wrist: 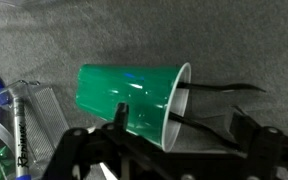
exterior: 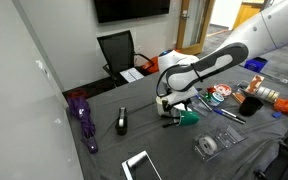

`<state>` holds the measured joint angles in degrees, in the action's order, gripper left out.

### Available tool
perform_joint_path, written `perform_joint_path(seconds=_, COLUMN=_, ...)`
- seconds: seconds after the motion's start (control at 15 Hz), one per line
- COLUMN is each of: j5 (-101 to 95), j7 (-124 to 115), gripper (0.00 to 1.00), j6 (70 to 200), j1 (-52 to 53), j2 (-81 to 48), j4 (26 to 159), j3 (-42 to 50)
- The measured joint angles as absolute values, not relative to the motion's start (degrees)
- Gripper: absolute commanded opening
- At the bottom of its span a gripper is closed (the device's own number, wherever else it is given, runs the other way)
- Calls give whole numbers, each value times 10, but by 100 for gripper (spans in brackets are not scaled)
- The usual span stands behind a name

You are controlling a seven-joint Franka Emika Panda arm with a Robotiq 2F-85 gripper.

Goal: Pour the tongs out of the green cup.

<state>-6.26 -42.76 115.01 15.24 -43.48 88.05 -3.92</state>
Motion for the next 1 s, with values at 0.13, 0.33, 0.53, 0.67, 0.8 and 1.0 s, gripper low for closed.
perform_joint_path(seconds=0.13, j5=-63, j7=-428, gripper=100, j6=1150, j1=154, j2=-438, j4=881, j3=-33)
perform_joint_path(seconds=0.33, j5=-64, j7=-428, gripper=74, j6=1150, j1=159, j2=-440, j4=883, j3=-25)
perform_joint_path(seconds=0.53, j5=-64, j7=-428, gripper=59, j6=1149, j1=163, j2=-440, j4=885, j3=-19)
perform_joint_path(seconds=0.67, j5=-64, j7=-430, gripper=44, j6=1149, j1=165, j2=-440, j4=885, j3=-18)
perform_joint_path(seconds=0.8, j5=-64, j7=-433, gripper=30, j6=1149, j1=167, j2=-440, j4=885, j3=-17)
perform_joint_path(seconds=1.0, j5=-66, j7=-435, gripper=10, j6=1148, j1=169, j2=-439, j4=885, j3=-16)
